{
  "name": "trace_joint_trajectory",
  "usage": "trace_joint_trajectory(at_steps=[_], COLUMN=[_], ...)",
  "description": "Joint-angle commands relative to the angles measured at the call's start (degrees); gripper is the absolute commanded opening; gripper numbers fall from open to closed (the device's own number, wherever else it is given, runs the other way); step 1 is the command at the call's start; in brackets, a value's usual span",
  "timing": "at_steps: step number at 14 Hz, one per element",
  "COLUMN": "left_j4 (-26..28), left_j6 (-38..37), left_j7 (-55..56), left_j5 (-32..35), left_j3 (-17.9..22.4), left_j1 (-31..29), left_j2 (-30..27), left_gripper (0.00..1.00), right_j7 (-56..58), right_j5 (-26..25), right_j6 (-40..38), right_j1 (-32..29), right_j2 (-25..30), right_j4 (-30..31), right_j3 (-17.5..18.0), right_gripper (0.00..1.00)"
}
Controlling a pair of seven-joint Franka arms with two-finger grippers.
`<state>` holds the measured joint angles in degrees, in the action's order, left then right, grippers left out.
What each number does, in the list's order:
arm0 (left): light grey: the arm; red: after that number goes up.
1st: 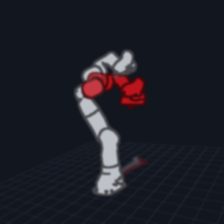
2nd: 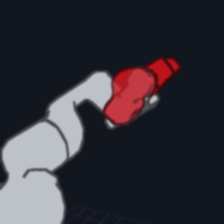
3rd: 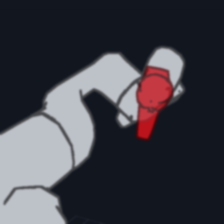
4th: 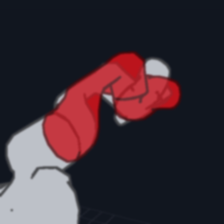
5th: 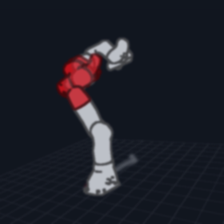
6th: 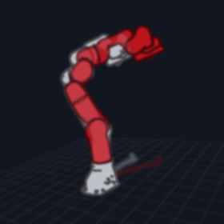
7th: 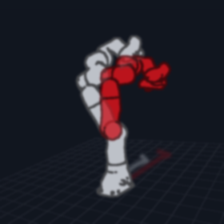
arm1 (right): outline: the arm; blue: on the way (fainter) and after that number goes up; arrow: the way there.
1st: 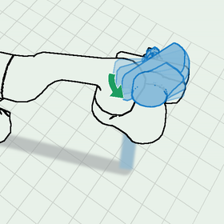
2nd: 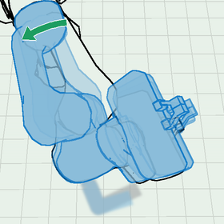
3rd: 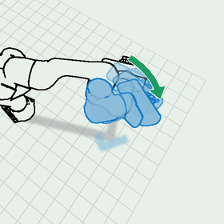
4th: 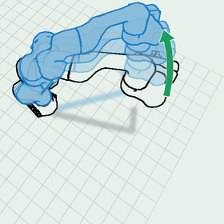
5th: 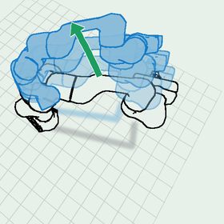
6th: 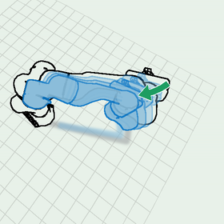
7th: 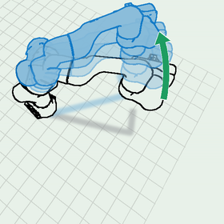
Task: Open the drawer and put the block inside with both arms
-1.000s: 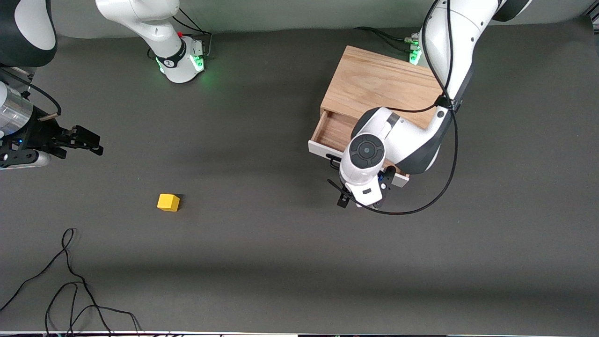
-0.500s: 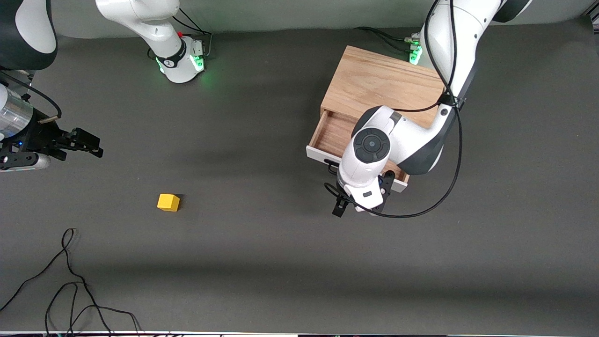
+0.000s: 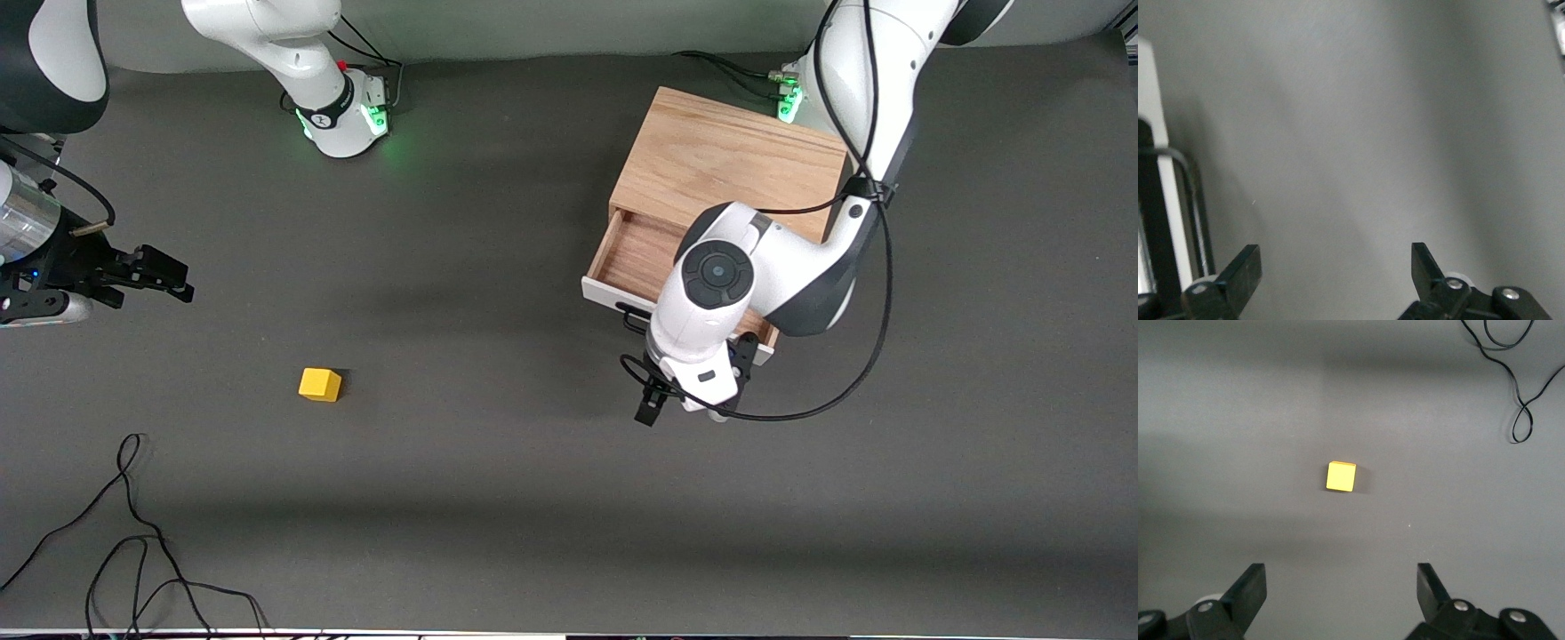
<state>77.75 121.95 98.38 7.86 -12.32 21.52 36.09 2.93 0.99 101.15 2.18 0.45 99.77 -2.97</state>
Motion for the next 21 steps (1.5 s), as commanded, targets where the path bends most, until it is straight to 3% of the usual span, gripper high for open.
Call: trace_joint_trajectory(at_steps=[1,8,10,17,21], left_j4=[-3.4,-2.3,0.1,13.1,13.5], left_j6=[-6.3,-28.1,-31.6,-32.4,-32.3], left_j7=[-9.4,-46.3,-55.4,-81.0,-90.6], left_j5=[1.0,-5.9,-6.9,-9.4,-9.4], left_j3=[-0.5,-0.7,-0.7,-0.3,6.9], left_j1=[-3.8,-15.5,-19.7,-31.1,-27.4], left_j2=[-2.2,-13.8,-17.9,-31.3,-33.6], left_gripper=[1.00,1.00,1.00,1.00,1.00], right_j7=[-0.9,-0.7,0.1,0.0,-0.1], right_j5=[-1.2,-0.6,-0.6,-0.6,0.2], right_j6=[0.3,0.6,0.7,8.3,20.4], right_j1=[0.5,0.6,0.6,0.5,0.5], right_j2=[0.3,-0.3,-1.0,-9.4,-15.3], right_j4=[0.2,0.7,0.7,1.3,5.2], right_j3=[-0.2,0.2,0.2,0.3,0.3], right_gripper=[1.00,1.00,1.00,1.00,1.00])
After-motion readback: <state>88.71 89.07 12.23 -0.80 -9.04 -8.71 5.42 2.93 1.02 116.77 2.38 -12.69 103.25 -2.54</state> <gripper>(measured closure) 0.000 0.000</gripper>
